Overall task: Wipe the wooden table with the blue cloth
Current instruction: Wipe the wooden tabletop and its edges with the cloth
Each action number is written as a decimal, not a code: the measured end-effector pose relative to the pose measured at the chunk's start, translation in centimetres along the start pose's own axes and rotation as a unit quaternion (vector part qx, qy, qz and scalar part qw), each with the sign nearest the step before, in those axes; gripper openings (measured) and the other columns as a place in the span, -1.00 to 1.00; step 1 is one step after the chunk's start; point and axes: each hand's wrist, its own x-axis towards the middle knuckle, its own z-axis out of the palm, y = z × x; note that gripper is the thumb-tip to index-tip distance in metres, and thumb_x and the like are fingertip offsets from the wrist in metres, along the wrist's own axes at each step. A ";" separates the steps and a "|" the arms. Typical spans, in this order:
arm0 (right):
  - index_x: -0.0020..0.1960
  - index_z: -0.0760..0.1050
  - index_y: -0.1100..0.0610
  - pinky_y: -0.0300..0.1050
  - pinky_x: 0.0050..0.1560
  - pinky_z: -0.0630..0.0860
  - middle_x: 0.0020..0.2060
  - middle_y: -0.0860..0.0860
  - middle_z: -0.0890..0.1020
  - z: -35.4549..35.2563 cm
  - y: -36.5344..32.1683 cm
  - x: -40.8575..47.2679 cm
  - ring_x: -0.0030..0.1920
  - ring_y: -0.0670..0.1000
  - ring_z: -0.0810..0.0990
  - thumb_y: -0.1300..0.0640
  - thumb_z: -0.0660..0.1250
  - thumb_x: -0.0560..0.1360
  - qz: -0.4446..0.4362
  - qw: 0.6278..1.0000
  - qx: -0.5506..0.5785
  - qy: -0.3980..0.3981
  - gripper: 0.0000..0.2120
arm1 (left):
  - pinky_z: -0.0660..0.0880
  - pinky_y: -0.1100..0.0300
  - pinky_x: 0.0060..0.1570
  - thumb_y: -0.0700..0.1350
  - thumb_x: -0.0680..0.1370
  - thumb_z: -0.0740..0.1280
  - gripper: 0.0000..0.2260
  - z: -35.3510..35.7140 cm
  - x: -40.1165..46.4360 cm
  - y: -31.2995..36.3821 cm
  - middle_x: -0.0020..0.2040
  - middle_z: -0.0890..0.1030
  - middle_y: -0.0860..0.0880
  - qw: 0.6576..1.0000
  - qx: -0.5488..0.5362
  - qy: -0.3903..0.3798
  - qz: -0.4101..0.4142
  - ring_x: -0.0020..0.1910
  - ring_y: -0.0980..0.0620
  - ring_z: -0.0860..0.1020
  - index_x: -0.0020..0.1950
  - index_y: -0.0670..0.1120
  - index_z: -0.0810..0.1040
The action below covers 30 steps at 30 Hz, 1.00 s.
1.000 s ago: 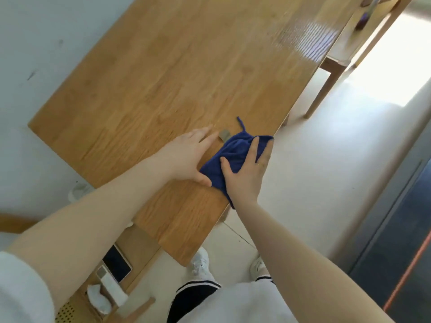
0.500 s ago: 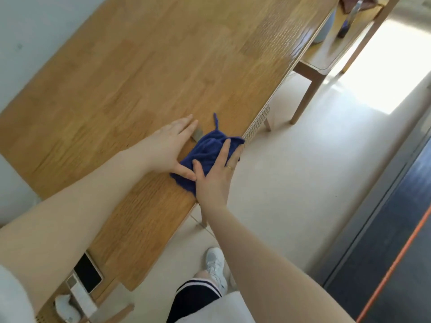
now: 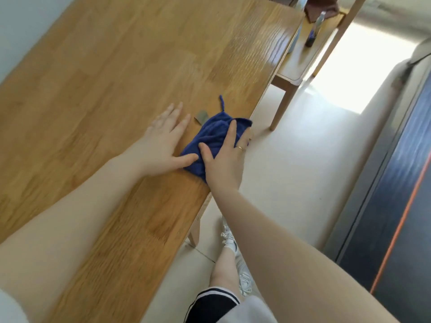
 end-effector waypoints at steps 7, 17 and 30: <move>0.52 -0.02 -0.04 0.02 0.47 0.09 0.52 0.07 -0.16 -2.7 -0.9 10.3 0.51 0.09 -0.06 -0.15 0.35 0.44 -0.004 0.998 0.035 0.053 -0.19 | -0.22 0.17 0.43 0.53 0.12 0.27 0.22 -3.3 7.5 -1.1 0.54 -0.22 -0.10 0.995 0.084 -0.015 0.053 0.52 -0.02 -0.21 0.53 -0.11 -0.15; 0.53 -0.11 -0.01 -0.24 0.37 0.00 0.53 0.06 -0.11 -4.0 -0.8 9.3 0.51 0.03 -0.04 -0.05 0.30 0.50 -0.005 0.998 0.064 0.009 -0.22 | -0.22 0.10 0.45 0.45 0.08 0.41 0.36 -5.4 11.2 1.1 0.50 -0.34 -0.16 0.983 0.159 -0.093 0.023 0.51 -0.07 -0.27 0.48 -0.22 -0.33; 0.53 -0.10 -0.03 0.00 0.47 0.02 0.53 0.08 -0.16 -9.2 -1.9 23.8 0.51 0.10 -0.05 -0.11 0.30 0.49 0.004 1.000 0.008 0.008 -0.21 | -0.21 0.14 0.45 0.44 0.27 0.30 0.13 -6.7 11.6 2.4 0.53 -0.27 -0.06 0.993 0.053 -0.105 -0.033 0.52 0.01 -0.19 0.52 -0.13 -0.23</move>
